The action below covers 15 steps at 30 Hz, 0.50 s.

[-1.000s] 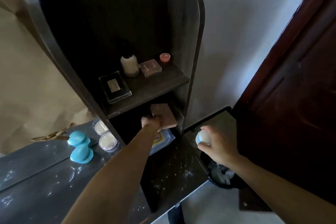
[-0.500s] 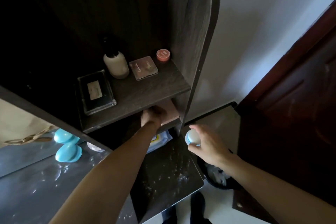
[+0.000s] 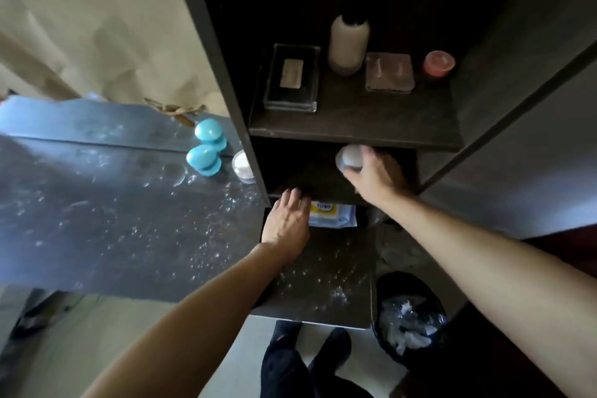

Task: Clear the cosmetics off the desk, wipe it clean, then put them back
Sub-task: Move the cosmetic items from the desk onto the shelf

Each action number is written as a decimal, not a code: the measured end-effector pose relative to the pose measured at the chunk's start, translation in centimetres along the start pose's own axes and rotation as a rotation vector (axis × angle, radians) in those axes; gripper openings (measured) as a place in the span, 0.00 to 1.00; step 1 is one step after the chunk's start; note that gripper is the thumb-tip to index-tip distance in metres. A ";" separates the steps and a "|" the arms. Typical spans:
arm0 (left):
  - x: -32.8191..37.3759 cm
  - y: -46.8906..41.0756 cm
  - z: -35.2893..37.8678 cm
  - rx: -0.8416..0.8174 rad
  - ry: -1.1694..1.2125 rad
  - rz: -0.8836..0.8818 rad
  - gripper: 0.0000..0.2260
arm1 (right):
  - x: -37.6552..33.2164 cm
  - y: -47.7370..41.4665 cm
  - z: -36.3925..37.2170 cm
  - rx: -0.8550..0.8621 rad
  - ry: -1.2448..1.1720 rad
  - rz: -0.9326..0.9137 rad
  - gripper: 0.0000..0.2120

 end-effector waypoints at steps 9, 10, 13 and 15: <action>-1.6 1.4 1.7 0.060 -0.013 -0.036 0.23 | -1.2 -3.9 4.3 -0.124 0.119 -0.017 0.21; -1.6 1.5 1.6 0.049 -0.017 -0.040 0.23 | -1.6 -3.7 3.9 -0.112 0.179 -0.060 0.19; -1.5 1.6 1.5 0.016 -0.017 -0.064 0.24 | -2.2 -3.1 3.3 -0.106 0.248 -0.107 0.18; -1.3 1.8 1.0 0.009 -0.022 -0.074 0.23 | -2.4 -2.8 3.1 -0.124 0.251 -0.114 0.20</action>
Point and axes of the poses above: each hand's wrist, its own y-axis away from the middle knuckle, its own z-axis out of the palm, x = y × z, the point moved 8 cm from there along -y, towards the middle knuckle, and after that the axes turned 6 degrees about -z, right-handed, at the moved point
